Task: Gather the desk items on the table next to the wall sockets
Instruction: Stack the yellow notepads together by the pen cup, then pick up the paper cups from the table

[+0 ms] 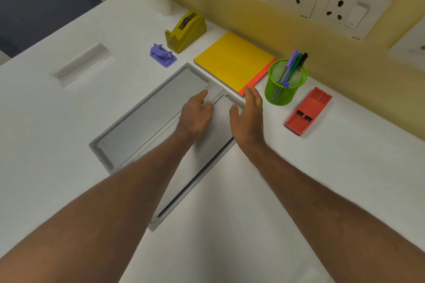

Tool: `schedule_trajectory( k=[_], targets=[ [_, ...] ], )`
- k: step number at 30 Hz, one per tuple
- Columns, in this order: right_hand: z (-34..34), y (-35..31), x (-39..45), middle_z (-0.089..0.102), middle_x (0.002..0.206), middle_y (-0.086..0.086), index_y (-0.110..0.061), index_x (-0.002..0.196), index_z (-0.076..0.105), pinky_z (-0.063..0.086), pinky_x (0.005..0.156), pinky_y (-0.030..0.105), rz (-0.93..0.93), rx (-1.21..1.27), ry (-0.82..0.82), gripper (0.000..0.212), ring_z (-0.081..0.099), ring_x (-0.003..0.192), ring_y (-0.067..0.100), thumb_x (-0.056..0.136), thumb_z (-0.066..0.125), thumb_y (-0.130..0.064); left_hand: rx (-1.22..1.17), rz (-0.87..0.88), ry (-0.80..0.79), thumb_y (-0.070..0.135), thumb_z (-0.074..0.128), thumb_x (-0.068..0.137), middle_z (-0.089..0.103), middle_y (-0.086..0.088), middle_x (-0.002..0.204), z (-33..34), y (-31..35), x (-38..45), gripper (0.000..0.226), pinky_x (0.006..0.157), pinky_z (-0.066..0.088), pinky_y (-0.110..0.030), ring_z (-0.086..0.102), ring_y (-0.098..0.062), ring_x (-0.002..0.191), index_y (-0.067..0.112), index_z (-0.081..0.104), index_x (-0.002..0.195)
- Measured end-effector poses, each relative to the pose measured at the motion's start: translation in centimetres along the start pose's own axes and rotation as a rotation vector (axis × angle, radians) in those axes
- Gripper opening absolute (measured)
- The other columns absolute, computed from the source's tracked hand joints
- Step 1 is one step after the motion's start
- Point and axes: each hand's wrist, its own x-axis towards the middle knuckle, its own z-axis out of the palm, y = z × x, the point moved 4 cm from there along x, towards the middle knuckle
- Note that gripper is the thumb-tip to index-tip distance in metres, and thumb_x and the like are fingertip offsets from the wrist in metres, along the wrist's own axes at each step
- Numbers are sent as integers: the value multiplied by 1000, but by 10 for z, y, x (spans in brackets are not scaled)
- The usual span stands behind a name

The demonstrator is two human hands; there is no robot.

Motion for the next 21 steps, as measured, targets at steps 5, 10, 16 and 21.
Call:
schedule_trajectory(
  k=[5, 10, 16, 21],
  targets=[
    [-26, -12, -56, 33, 162, 7, -11, 153, 37, 40, 114, 38, -144, -287, -83, 56, 34, 147, 25, 102, 54, -27, 91, 5, 15, 26, 47, 103, 42, -5, 155, -17, -6, -76, 51, 114, 30, -25, 39, -18, 143, 13, 38, 152],
    [-58, -17, -117, 41, 157, 11, -10, 150, 43, 38, 116, 40, -217, -495, -157, 55, 40, 144, 27, 101, 52, -33, 272, 27, -12, 25, 46, 103, 37, -10, 158, -36, -7, -159, 55, 122, 25, -37, 32, -24, 147, 8, 34, 154],
    [-93, -23, -204, 43, 156, 10, -10, 149, 44, 34, 119, 43, -246, -669, -238, 55, 38, 146, 29, 101, 47, -38, 341, -56, 5, 24, 49, 101, 37, -10, 159, -50, -10, -272, 57, 122, 23, -35, 32, -26, 147, 7, 35, 153],
    [-125, -39, -294, 44, 156, 10, -10, 149, 45, 32, 119, 43, -276, -727, -317, 54, 37, 147, 29, 102, 46, -37, 320, -156, 62, 23, 50, 101, 34, -10, 160, -62, -10, -381, 58, 123, 20, -33, 29, -24, 149, 6, 34, 154]
  ],
)
